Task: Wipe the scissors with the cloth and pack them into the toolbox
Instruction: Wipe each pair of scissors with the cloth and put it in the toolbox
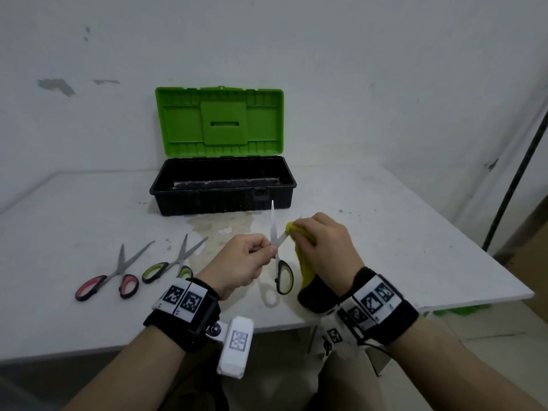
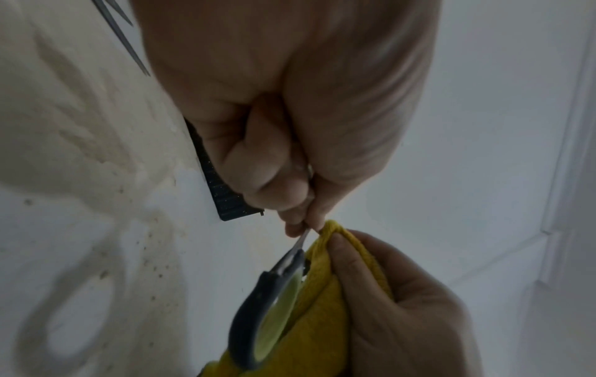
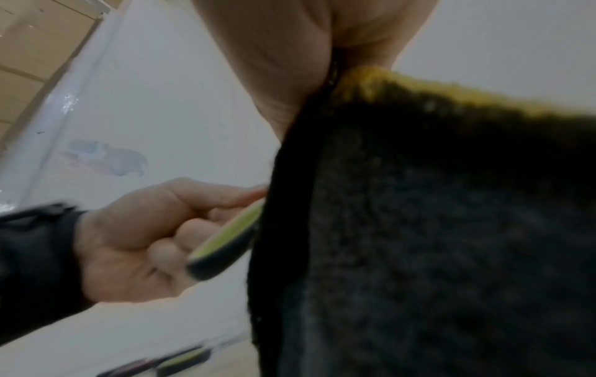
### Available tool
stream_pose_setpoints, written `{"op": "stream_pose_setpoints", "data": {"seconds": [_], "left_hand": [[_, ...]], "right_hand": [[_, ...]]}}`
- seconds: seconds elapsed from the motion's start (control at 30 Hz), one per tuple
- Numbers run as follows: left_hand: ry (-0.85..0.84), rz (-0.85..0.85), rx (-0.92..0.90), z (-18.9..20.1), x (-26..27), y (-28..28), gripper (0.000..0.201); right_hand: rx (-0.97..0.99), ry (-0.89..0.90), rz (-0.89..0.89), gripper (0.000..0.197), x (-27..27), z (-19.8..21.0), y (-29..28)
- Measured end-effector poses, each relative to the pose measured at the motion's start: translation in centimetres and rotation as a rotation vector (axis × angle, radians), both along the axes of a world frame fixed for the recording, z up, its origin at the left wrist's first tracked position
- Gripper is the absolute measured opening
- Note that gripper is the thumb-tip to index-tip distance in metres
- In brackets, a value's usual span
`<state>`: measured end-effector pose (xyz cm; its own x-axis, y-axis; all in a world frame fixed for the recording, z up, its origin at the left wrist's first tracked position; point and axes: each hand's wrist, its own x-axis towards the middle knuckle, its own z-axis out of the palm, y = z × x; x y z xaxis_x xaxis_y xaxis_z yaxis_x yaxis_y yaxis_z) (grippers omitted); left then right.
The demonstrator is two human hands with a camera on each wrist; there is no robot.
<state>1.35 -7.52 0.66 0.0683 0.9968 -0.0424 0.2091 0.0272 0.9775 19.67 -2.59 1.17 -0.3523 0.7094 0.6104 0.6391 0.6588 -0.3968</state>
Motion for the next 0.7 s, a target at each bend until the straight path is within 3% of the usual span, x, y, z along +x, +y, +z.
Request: {"op": "stream_pose_setpoints", "data": {"seconds": [0.13, 0.4, 0.7], "left_hand": [[-0.025, 0.011, -0.048, -0.2, 0.0, 0.0, 0.018], [-0.043, -0.008, -0.042, 0.0, 0.2, 0.2, 0.027], [-0.025, -0.006, -0.040, 0.1, -0.1, 0.0, 0.020]], "right_hand": [[0.007, 0.083, -0.103, 0.014, 1.1, 1.6, 1.6], [-0.011, -0.043, 0.057, 0.011, -0.3, -0.7, -1.7], [-0.020, 0.095, -0.129, 0.015, 1.2, 1.6, 1.6]]}}
